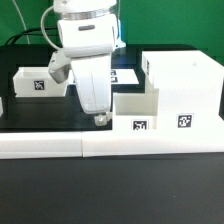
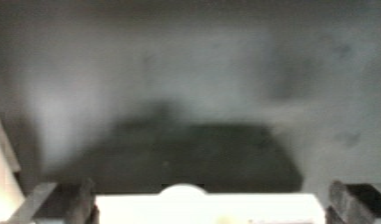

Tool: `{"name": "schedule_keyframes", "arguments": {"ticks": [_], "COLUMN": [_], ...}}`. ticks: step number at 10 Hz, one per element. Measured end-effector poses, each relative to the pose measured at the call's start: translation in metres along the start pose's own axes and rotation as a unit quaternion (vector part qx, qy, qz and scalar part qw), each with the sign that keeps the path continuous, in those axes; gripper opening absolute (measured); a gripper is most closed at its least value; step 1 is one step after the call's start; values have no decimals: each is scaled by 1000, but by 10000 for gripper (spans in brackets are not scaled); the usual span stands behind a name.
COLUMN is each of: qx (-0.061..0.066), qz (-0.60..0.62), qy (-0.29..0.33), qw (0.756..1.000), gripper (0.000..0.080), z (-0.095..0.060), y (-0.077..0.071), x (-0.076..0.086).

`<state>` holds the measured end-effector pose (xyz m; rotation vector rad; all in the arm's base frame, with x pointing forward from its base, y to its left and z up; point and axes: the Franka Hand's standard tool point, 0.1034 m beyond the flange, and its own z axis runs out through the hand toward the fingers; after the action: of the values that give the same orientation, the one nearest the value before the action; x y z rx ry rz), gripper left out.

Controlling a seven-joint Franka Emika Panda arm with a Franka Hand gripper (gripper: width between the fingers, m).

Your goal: Assemble drawer

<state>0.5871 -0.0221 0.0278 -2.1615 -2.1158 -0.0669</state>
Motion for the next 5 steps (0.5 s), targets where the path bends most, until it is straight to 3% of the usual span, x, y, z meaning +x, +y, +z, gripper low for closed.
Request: {"name": "schedule_keyframes", "arguments": {"ticks": [5], "qx": [2], "qz": [-5], "qy": [-7], "qw": [1000], "gripper": [648], "z": [1], "y": [2], "x": [8]}}
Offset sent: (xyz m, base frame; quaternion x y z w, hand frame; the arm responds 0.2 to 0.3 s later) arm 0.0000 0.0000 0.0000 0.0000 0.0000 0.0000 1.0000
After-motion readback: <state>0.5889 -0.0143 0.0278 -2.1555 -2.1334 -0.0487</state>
